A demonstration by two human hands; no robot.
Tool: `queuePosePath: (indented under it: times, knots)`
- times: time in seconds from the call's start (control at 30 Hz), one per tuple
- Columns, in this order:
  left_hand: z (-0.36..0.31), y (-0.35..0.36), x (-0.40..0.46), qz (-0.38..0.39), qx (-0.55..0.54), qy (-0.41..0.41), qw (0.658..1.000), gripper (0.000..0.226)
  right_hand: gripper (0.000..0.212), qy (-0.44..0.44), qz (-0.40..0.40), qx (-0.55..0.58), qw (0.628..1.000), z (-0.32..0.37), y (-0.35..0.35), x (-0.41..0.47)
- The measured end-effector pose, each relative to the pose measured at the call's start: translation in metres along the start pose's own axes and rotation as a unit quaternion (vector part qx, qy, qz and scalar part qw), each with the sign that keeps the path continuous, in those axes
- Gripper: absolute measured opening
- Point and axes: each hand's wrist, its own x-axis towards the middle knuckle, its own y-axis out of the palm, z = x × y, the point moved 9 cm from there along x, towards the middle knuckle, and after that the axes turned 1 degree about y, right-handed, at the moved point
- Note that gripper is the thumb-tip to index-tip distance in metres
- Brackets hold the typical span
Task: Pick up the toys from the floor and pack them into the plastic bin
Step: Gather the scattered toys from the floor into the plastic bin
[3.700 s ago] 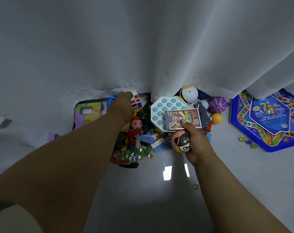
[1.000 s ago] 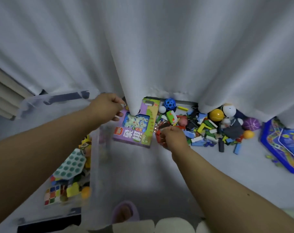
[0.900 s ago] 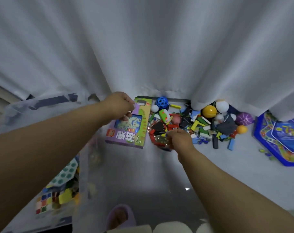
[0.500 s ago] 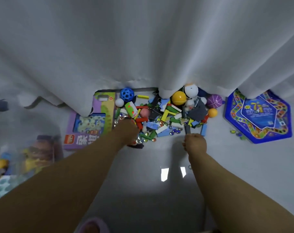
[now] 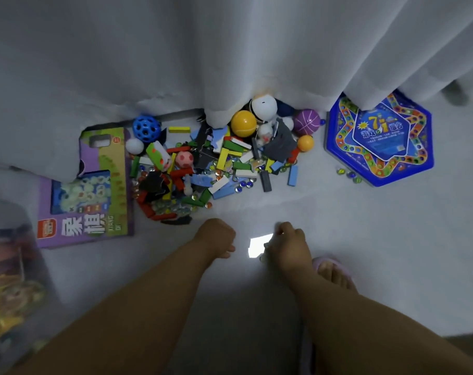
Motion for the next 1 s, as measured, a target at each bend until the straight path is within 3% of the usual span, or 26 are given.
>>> queuePosePath:
  times: [0.1,0.3,0.37,0.43,0.53,0.7,0.8,0.9,1.0]
  knots:
    - [0.011,0.017,-0.009,0.029,-0.087,-0.060,0.994,0.028,0.006,-0.044,-0.013,-0.008,0.999,0.013,0.002,0.001]
    - [0.110,0.059,-0.050,0.003,-0.193,-0.244,0.950,0.023,0.018,-0.017,-0.089,-0.025,0.996,-0.010,-0.035,-0.029]
    - [0.132,0.088,-0.063,0.057,-0.230,-0.265,0.935,0.019,0.020,-0.027,-0.049,-0.087,0.995,-0.019,-0.018,-0.046]
    - [0.138,0.098,-0.062,0.059,-0.259,-0.265,0.927,0.021,0.031,-0.069,0.030,-0.136,0.988,-0.018,0.013,-0.064]
    - [0.126,0.099,-0.048,0.052,-0.300,-0.237,0.923,0.031,0.048,-0.138,0.151,-0.108,0.973,0.000,0.051,-0.076]
    - [0.111,0.078,-0.026,0.018,-0.294,-0.227,0.928,0.028,0.016,-0.213,0.201,-0.012,0.956,0.050,0.068,-0.068]
    - [0.103,0.066,-0.007,-0.010,-0.252,-0.208,0.945,0.033,0.020,-0.193,0.221,0.062,0.954,0.052,0.072,-0.058]
    - [0.083,0.066,-0.004,0.021,-0.231,-0.191,0.954,0.027,0.025,-0.145,0.143,0.119,0.972,0.046,0.048,-0.036]
    - [0.034,0.059,0.002,0.042,-0.265,-0.129,0.955,0.022,0.021,-0.052,-0.052,0.160,0.984,0.031,-0.019,0.005]
